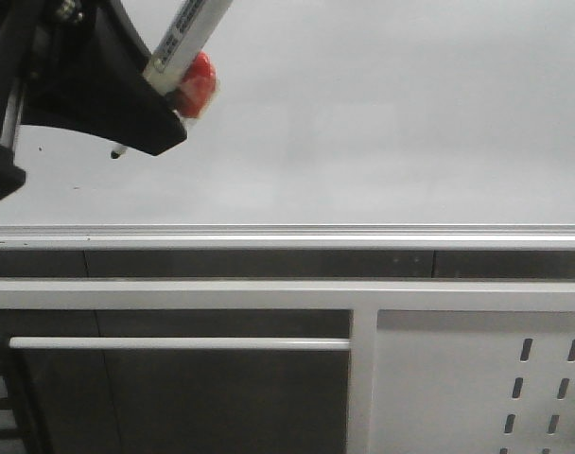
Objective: Write number 1 on whiteboard
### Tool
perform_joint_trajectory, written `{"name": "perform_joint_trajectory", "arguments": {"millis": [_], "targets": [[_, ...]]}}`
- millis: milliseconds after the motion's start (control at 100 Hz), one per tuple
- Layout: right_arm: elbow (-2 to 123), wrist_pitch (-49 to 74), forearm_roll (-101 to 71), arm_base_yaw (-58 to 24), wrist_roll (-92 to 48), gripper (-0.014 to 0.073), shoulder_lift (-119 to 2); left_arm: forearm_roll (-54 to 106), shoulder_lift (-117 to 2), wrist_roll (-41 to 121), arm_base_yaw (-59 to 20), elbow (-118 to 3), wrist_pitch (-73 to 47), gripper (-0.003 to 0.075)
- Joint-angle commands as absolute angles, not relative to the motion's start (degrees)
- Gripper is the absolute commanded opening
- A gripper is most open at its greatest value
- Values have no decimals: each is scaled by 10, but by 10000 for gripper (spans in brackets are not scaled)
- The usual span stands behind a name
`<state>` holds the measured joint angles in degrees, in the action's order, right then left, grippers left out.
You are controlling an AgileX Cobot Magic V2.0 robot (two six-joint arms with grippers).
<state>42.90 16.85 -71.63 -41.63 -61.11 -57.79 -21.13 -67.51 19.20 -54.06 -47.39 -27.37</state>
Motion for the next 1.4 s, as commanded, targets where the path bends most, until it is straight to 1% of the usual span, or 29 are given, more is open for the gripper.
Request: {"name": "perform_joint_trajectory", "arguments": {"millis": [0,90,140,260,570,790,870,1250,1390], "targets": [[450,154,-716,-417,-618,386,-579,-213,-662,195,-546,-495,-214,-18],[450,158,-700,-417,-618,437,-576,-213,-662,195,-546,-495,-215,-18],[450,164,-698,-417,-618,445,-574,-213,-662,195,-546,-495,-215,-18],[450,193,-688,-417,-618,444,-572,-213,-662,195,-546,-495,-215,-18],[448,215,-676,-417,-618,444,-572,-214,-657,195,-546,-495,-213,-18],[448,279,-680,-417,-618,442,-567,-214,-652,195,-546,-495,-211,-18],[448,283,-680,-417,-618,442,-563,-216,-652,195,-546,-495,-208,-18],[448,164,-677,-417,-618,443,-562,-237,-652,195,-546,-495,-196,-18],[448,145,-677,-417,-618,443,-563,-239,-652,195,-546,-495,-196,-18]]}}
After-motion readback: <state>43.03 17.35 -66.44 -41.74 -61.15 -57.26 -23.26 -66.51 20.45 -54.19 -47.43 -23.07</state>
